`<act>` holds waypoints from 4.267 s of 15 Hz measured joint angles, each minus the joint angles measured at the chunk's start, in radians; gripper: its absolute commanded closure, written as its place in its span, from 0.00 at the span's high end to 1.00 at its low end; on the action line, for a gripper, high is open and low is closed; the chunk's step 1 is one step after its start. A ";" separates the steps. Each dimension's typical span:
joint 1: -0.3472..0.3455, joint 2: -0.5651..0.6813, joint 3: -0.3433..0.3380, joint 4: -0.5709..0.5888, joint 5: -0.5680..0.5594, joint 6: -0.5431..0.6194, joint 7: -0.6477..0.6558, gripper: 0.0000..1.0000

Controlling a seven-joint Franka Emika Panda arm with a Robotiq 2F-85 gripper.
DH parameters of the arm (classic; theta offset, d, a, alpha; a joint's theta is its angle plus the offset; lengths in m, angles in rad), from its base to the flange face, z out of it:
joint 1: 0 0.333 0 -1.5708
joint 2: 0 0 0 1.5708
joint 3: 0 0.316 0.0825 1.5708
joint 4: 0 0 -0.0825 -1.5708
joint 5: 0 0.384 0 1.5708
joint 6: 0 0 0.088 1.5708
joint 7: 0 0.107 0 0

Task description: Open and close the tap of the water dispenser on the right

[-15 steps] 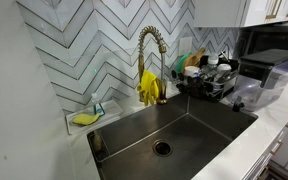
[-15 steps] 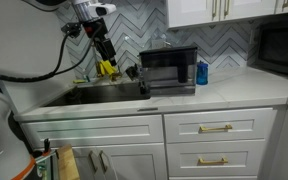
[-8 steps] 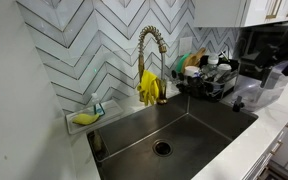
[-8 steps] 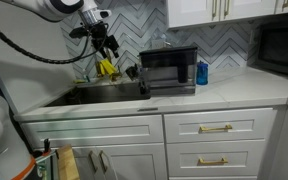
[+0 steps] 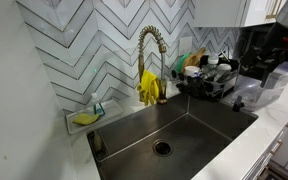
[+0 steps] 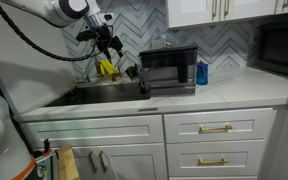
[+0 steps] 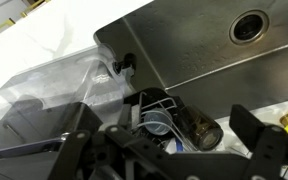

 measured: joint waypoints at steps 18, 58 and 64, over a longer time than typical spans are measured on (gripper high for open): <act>0.030 0.385 0.035 0.155 -0.340 -0.090 0.042 1.00; 0.042 0.618 -0.011 0.297 -0.579 0.031 0.242 0.26; 0.042 0.617 -0.014 0.301 -0.516 0.028 0.224 0.21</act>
